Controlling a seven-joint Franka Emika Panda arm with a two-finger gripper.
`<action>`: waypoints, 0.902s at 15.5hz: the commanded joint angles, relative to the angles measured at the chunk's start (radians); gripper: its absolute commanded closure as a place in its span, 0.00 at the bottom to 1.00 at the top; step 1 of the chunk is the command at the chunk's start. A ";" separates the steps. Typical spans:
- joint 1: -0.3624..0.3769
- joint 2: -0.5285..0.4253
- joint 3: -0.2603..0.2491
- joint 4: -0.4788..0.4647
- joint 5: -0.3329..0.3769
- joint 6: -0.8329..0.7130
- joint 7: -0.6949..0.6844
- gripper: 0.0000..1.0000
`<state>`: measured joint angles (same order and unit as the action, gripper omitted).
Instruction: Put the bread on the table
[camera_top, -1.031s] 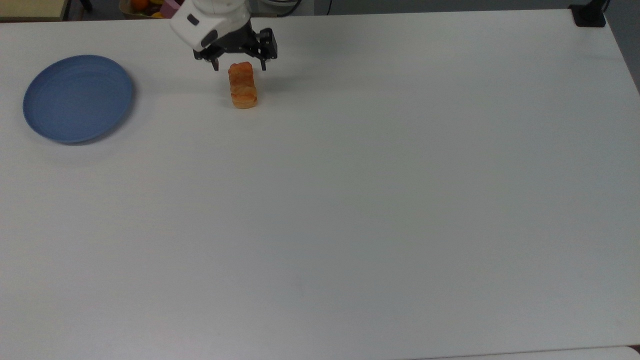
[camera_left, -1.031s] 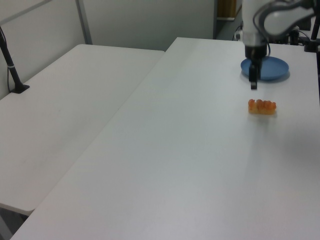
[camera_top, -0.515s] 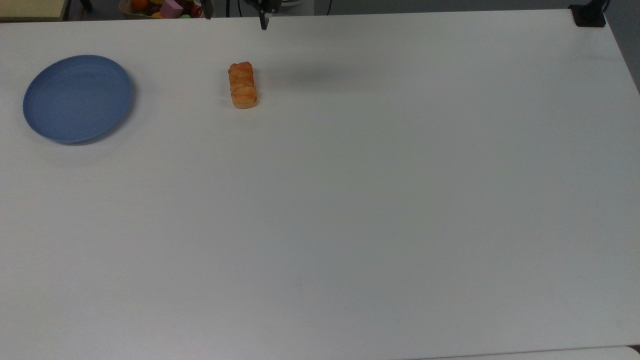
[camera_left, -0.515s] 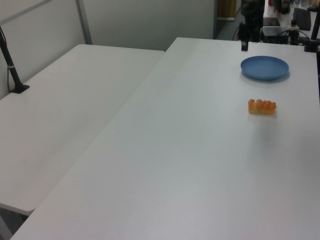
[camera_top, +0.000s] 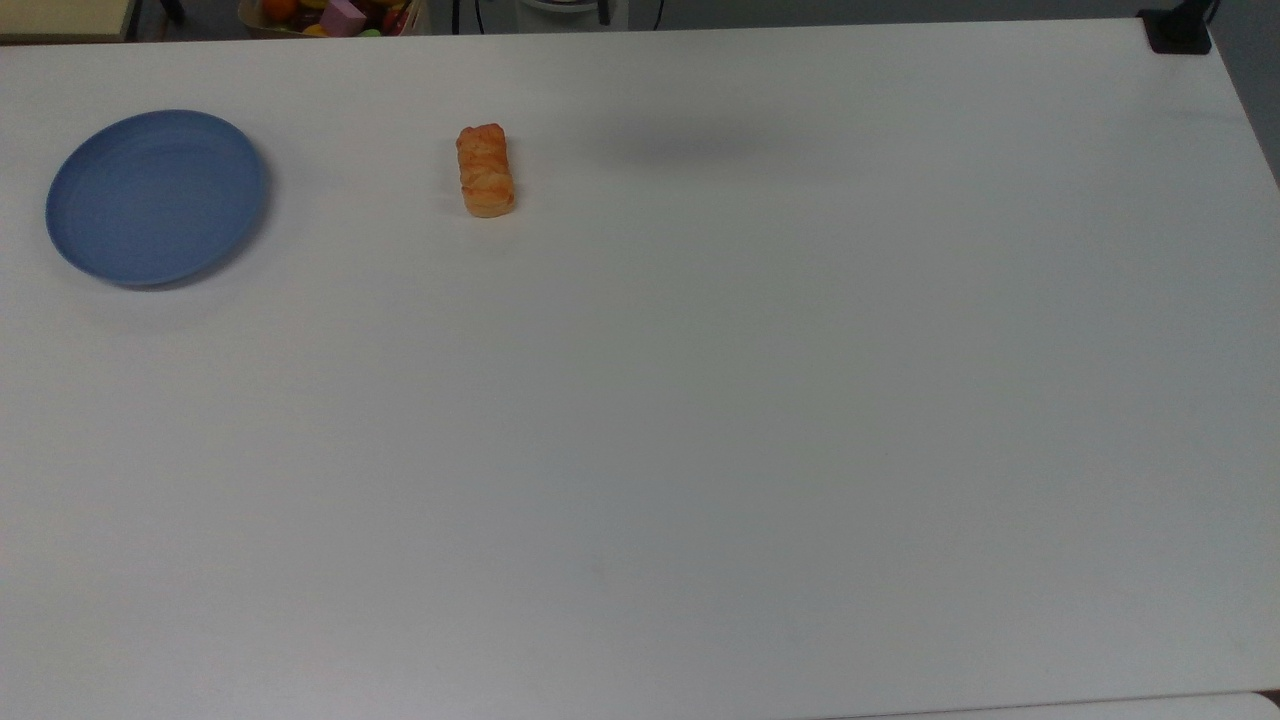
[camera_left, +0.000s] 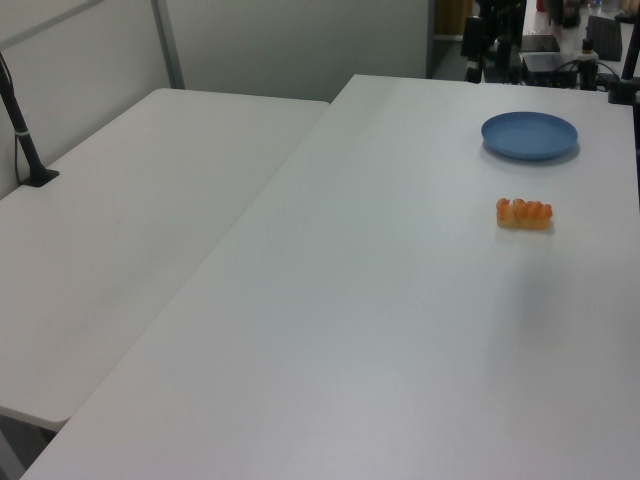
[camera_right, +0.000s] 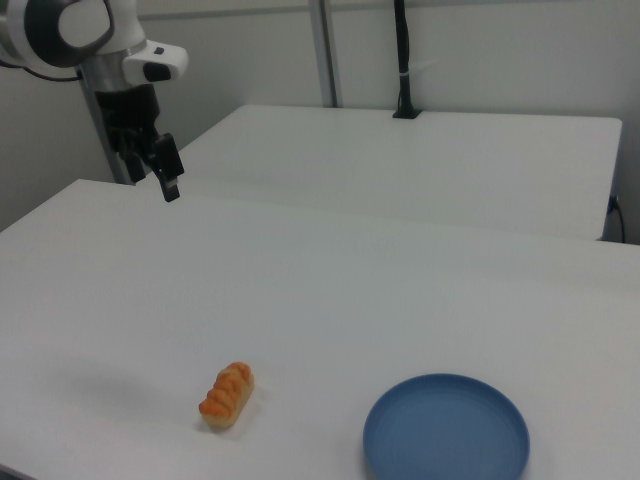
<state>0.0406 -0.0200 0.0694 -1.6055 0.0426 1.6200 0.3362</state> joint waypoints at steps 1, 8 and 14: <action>-0.011 0.006 0.027 0.004 0.014 0.013 -0.031 0.00; -0.016 0.017 -0.008 -0.010 0.011 0.106 -0.410 0.00; -0.014 0.018 -0.011 -0.017 0.013 0.107 -0.422 0.00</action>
<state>0.0237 0.0079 0.0622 -1.6073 0.0425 1.7060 -0.0590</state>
